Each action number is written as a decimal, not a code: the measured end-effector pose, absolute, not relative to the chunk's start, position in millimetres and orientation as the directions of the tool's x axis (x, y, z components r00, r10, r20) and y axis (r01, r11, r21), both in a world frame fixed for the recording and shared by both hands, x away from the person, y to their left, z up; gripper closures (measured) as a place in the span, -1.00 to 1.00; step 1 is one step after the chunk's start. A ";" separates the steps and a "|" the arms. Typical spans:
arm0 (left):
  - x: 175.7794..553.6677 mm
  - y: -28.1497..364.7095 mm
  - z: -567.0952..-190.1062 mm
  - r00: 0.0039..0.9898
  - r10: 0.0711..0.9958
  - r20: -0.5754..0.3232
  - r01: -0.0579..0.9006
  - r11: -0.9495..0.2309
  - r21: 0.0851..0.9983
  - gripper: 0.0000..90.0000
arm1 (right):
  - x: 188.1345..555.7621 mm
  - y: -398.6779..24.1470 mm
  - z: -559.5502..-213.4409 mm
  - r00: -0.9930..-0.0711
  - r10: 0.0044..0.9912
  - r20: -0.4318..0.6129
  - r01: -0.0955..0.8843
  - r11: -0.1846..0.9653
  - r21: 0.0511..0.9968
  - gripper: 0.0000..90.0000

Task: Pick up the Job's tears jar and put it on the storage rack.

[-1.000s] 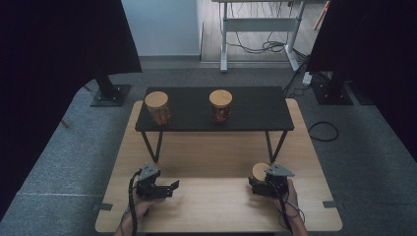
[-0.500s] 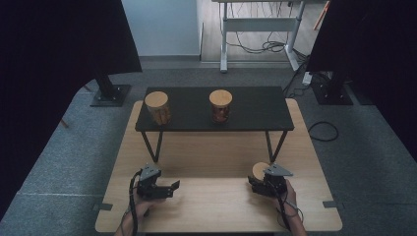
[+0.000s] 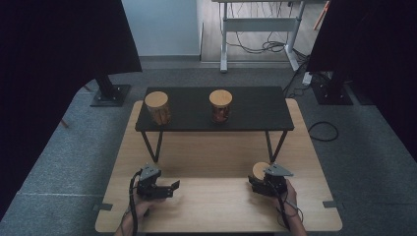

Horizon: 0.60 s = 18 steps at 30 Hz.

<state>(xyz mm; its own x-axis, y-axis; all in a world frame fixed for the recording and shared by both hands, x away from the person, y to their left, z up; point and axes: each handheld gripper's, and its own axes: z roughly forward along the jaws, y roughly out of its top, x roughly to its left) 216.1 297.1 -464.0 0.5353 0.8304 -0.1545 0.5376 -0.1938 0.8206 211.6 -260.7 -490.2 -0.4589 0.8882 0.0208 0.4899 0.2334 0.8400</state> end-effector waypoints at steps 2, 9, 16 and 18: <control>215.8 297.5 -463.5 0.536 0.830 -0.155 0.536 -0.192 0.822 -0.86 | 211.3 -262.8 -490.7 -0.461 0.887 0.031 0.489 0.225 0.843 -0.46; 216.1 297.9 -463.3 0.537 0.829 -0.157 0.534 -0.189 0.824 -0.86 | 206.3 -266.3 -486.9 -0.458 0.888 0.050 0.477 0.198 0.857 -0.46; 216.3 297.9 -463.7 0.533 0.831 -0.158 0.538 -0.188 0.822 -0.86 | 204.9 -267.9 -485.2 -0.462 0.885 0.056 0.474 0.193 0.859 -0.46; 215.9 297.8 -463.4 0.535 0.830 -0.158 0.536 -0.189 0.823 -0.86 | 204.4 -267.8 -485.0 -0.463 0.885 0.055 0.473 0.194 0.860 -0.46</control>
